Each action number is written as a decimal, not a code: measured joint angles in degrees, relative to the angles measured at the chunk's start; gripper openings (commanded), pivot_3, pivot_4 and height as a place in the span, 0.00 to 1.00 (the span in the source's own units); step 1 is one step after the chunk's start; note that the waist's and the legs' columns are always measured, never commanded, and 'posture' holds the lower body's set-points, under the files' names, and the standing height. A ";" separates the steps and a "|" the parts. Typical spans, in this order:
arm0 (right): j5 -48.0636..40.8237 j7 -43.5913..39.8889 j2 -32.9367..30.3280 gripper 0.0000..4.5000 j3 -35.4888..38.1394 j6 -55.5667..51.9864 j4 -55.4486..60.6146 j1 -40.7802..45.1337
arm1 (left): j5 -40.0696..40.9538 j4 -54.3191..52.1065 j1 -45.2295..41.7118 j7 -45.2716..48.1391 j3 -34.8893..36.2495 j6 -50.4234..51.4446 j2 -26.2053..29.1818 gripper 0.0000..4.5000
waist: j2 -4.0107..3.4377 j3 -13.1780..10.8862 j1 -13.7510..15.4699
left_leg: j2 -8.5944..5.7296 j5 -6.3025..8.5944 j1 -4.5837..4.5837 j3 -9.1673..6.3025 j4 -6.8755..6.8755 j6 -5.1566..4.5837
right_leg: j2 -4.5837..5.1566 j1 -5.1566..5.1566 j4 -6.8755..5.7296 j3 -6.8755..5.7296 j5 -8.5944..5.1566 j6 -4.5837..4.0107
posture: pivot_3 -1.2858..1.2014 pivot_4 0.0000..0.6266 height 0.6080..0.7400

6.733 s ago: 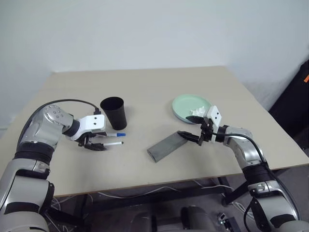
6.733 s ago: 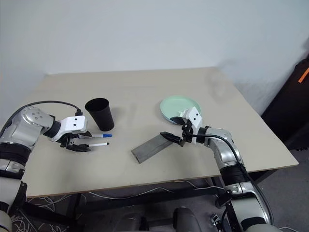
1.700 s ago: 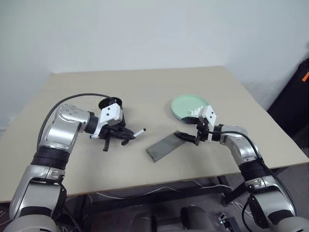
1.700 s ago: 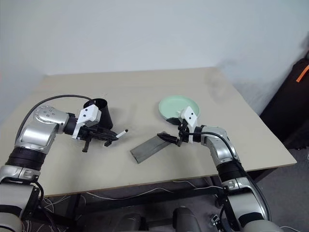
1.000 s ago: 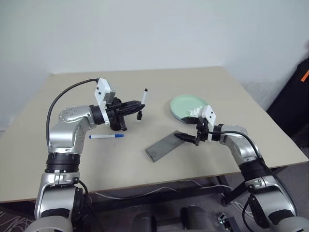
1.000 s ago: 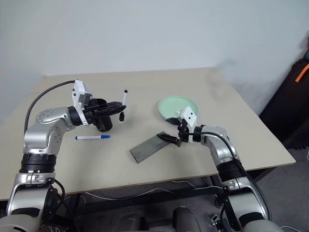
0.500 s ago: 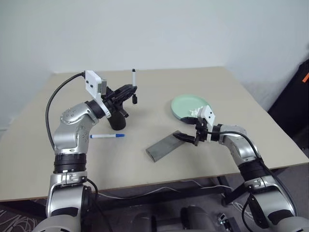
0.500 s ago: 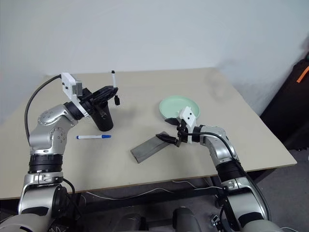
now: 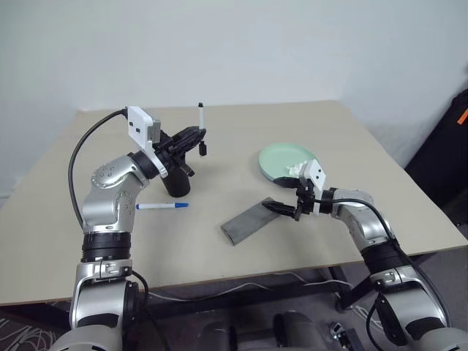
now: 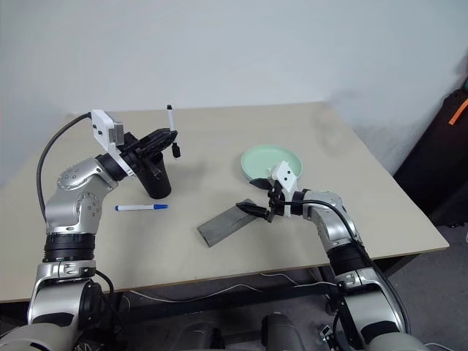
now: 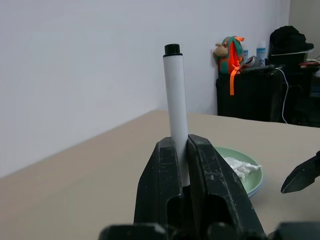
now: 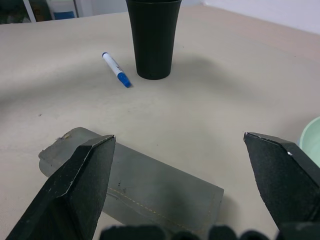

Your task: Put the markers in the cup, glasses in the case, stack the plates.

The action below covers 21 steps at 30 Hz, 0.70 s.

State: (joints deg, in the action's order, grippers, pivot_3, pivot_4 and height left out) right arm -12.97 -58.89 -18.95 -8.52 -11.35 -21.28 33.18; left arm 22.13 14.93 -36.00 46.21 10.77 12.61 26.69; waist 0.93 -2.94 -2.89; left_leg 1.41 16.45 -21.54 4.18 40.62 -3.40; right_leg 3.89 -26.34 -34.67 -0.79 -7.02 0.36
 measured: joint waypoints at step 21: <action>0.14 -0.03 0.60 0.99 -0.12 0.34 -0.18 0.00 | -7.33 12.16 -1.75 -13.51 1.21 -14.74 -1.76 0.01 | 0.02 -0.01 -0.03 | 0.01 0.03 -0.04 0.08 -0.04 0.06 | 0.00 -0.03 0.05 -0.08 0.01 0.01 | 0.52 0.00 0.85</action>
State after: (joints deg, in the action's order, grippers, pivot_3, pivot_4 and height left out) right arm -12.83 -58.92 -18.35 -8.64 -11.01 -21.47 33.19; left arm 14.80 27.10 -37.74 32.69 11.98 -2.13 24.93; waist 0.95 -2.95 -2.91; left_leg 1.42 16.47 -21.58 4.26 40.58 -3.34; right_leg 3.89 -26.37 -34.62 -0.87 -7.01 0.37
